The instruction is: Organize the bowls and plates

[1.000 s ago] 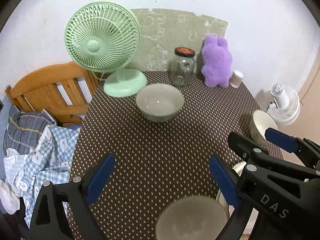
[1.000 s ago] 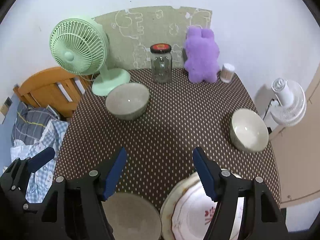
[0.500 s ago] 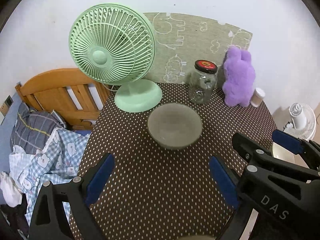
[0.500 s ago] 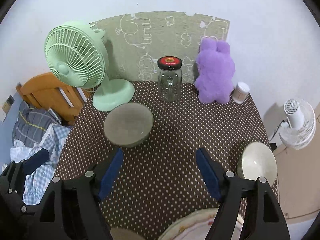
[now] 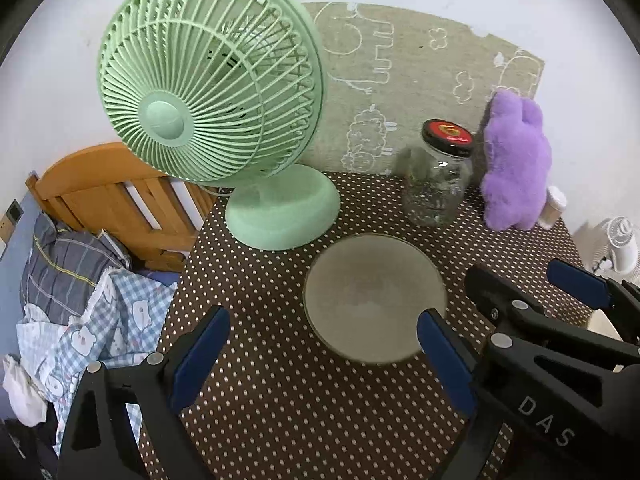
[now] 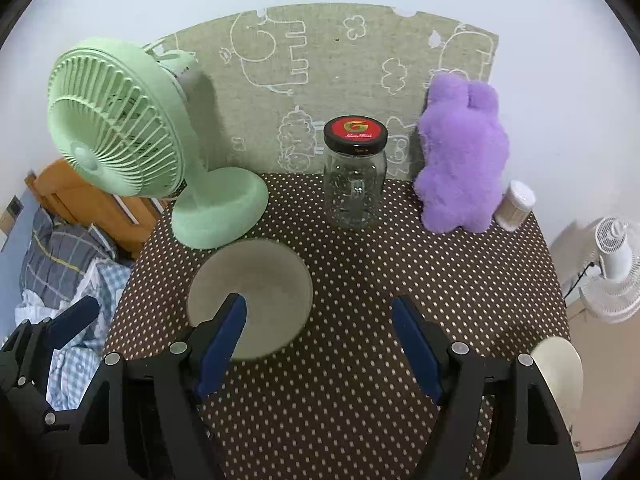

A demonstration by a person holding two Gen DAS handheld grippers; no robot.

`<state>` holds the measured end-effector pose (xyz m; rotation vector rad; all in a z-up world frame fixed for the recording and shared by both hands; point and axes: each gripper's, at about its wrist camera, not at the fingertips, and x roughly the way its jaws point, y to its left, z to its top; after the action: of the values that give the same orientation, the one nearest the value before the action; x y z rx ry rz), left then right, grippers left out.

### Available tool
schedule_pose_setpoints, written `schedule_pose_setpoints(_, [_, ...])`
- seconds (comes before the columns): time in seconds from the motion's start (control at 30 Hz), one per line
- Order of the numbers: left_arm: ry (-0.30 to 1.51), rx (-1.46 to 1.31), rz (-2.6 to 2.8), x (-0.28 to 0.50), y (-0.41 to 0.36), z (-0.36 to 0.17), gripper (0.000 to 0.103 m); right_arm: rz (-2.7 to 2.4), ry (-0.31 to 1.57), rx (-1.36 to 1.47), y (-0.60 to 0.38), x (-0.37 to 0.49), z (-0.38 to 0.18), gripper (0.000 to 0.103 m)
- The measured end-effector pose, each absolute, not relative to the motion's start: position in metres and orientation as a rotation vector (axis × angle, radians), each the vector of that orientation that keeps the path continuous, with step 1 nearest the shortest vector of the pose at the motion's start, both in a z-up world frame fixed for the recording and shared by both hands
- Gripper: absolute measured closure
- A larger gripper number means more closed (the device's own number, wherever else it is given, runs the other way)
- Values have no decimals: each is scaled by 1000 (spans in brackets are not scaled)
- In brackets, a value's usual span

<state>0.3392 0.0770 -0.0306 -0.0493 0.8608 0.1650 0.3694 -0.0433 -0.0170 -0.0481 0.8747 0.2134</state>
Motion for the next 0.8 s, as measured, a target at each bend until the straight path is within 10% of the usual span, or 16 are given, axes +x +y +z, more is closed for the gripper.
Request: schedule_pose_setpoints(0.8, [955,-10,160,399,87,-103,48,229,959,-60,-17,430,-94,53])
